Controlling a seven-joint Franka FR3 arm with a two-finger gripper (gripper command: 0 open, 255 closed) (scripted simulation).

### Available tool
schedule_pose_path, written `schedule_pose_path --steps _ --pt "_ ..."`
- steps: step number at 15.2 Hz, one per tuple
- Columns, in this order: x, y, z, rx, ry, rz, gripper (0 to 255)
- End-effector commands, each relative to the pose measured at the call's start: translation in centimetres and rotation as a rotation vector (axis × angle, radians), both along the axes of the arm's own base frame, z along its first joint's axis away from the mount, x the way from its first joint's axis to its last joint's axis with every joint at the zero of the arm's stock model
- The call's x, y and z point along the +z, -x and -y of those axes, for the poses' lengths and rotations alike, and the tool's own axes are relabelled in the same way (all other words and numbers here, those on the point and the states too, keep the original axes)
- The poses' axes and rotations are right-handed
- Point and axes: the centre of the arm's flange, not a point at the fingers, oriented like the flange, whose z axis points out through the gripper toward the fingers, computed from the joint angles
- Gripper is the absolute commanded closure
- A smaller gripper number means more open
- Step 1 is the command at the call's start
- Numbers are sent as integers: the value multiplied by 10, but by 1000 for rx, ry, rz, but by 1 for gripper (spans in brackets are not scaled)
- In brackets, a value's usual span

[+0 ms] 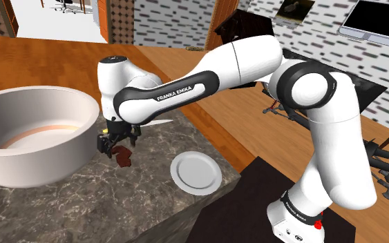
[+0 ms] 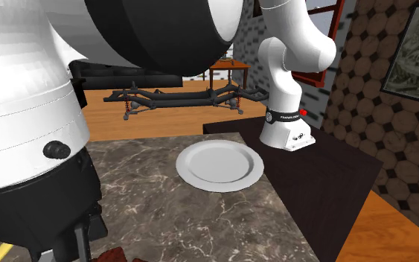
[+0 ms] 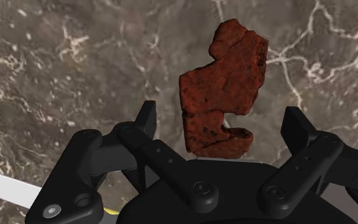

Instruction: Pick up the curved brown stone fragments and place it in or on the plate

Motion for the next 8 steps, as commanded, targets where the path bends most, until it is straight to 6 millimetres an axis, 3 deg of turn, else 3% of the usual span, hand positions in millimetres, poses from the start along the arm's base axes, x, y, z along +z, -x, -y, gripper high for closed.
schedule_pose_path --steps 1,8 --pt "-11 0 0 1 0 0 0" --pt "-14 0 0 1 0 0 0"
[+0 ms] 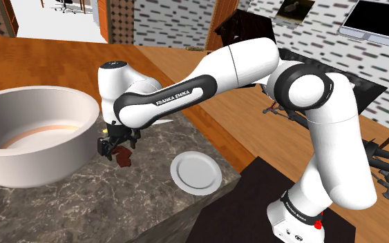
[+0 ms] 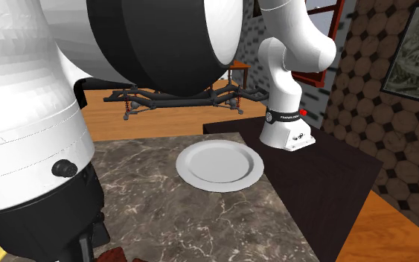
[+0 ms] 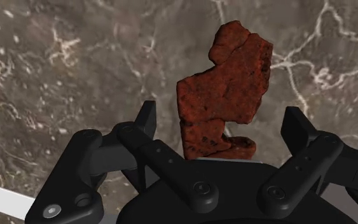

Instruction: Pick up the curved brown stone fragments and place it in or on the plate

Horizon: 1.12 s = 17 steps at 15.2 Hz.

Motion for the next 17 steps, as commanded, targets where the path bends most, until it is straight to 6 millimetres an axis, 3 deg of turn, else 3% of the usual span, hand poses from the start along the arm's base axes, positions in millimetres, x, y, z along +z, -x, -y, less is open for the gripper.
schedule_pose_path --steps 1,2,11,17 --pt "0 0 0 0 0 0 0" --pt "0 0 0 0 0 0 255" --pt "0 0 0 0 0 0 255" --pt "32 0 0 0 0 0 255"
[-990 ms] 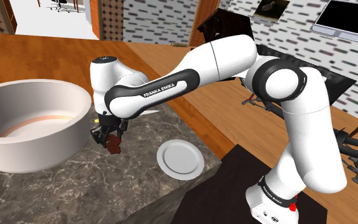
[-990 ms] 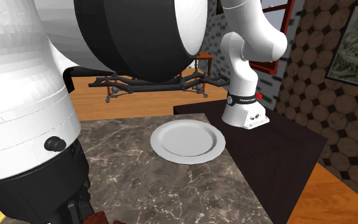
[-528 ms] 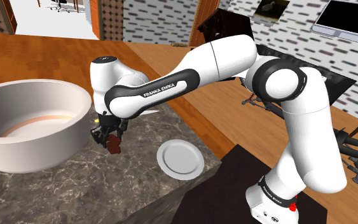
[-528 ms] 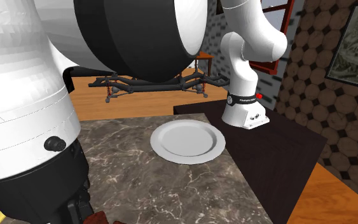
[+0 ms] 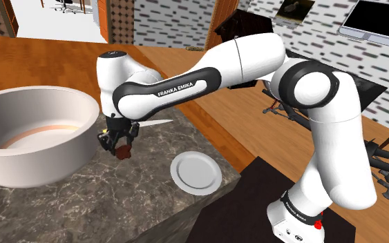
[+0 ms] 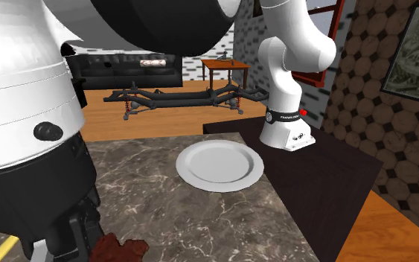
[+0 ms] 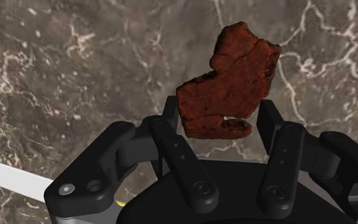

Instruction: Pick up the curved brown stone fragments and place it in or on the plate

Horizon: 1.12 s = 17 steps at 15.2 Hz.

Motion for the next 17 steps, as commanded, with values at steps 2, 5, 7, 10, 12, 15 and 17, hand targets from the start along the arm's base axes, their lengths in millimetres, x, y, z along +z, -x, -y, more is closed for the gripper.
schedule_pose_path --steps 2,5,7,10,12,15,17 --pt "15 0 0 0 0 0 255" --pt "31 0 0 0 0 0 255" --pt "41 0 0 0 0 0 255" --pt "57 0 0 0 0 0 255" --pt "55 0 0 0 0 0 255" --pt "39 23 -5 15 20 11 0" --pt "22 45 -9 29 41 23 0"
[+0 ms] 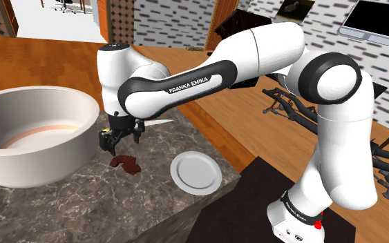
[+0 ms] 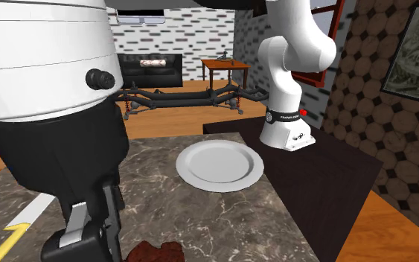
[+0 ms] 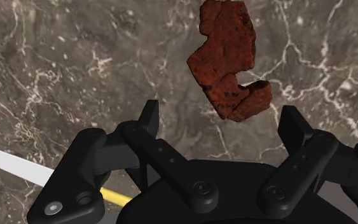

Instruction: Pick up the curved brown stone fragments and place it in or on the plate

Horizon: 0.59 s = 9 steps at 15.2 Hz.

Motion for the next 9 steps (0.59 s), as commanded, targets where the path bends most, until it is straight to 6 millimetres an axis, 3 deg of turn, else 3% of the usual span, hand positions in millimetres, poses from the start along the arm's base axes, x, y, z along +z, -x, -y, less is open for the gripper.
schedule_pose_path --steps 1,9 --pt "-17 22 -5 15 19 11 0" --pt "-57 22 -2 15 19 11 0"
